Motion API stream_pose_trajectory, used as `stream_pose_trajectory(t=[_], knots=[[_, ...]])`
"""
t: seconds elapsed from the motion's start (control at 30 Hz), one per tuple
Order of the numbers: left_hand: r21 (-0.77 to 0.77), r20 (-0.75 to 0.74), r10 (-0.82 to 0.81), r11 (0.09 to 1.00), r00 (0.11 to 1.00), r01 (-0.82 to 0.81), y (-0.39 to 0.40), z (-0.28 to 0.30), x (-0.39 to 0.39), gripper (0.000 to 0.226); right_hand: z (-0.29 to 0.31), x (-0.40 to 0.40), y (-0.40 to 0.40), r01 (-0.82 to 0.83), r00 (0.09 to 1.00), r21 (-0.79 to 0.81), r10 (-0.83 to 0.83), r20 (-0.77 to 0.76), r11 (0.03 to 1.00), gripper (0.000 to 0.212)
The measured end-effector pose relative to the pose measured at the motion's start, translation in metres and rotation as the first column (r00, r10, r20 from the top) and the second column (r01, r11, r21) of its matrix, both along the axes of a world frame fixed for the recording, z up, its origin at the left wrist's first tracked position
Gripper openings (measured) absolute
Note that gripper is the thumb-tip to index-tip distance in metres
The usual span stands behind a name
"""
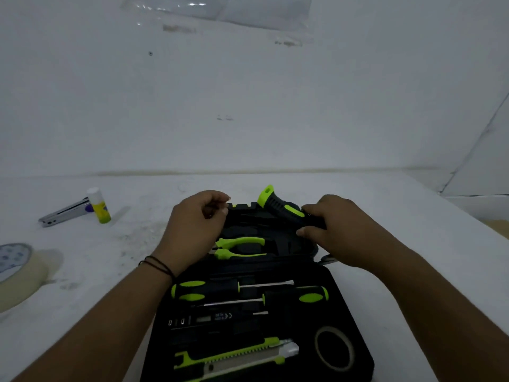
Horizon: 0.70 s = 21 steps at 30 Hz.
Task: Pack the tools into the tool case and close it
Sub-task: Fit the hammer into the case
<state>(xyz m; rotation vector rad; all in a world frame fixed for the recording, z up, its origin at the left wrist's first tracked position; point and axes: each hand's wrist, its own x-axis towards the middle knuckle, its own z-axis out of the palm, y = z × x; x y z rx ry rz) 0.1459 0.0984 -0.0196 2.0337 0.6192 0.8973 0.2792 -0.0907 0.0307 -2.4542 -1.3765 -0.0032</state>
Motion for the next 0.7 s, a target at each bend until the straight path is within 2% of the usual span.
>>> stream_pose_trajectory(t=[0.13,0.27,0.37,0.47,0.57,0.7], knots=[[0.187,-0.059,-0.061,0.98,0.996,0.071,0.005,-0.009,0.008,0.028,0.0,0.007,0.026,-0.055,0.998,-0.061,0.057,0.04,0.997,0.028],[0.362,-0.123,-0.091,0.923,0.988,0.13,0.015,-0.012,0.019,0.043,-0.003,0.018,0.05,-0.107,0.994,-0.137,0.108,0.005,0.985,0.037],[0.414,-0.236,-0.098,0.89,0.967,0.191,0.021,-0.014,0.026,0.053,-0.006,0.029,0.062,-0.148,0.989,-0.208,0.15,-0.005,0.967,0.044],[0.42,-0.323,-0.139,0.865,0.936,0.273,0.025,-0.017,0.031,0.05,-0.01,0.036,0.068,-0.159,0.986,-0.267,0.164,-0.005,0.951,0.048],[0.434,-0.358,-0.177,0.838,0.917,0.331,0.029,-0.019,0.033,0.049,-0.015,0.039,0.072,-0.195,0.98,-0.286,0.197,-0.024,0.938,0.046],[0.455,-0.387,-0.152,0.827,0.91,0.331,0.033,-0.021,0.033,0.048,-0.023,0.041,0.078,-0.213,0.976,-0.305,0.219,-0.014,0.928,0.048]])
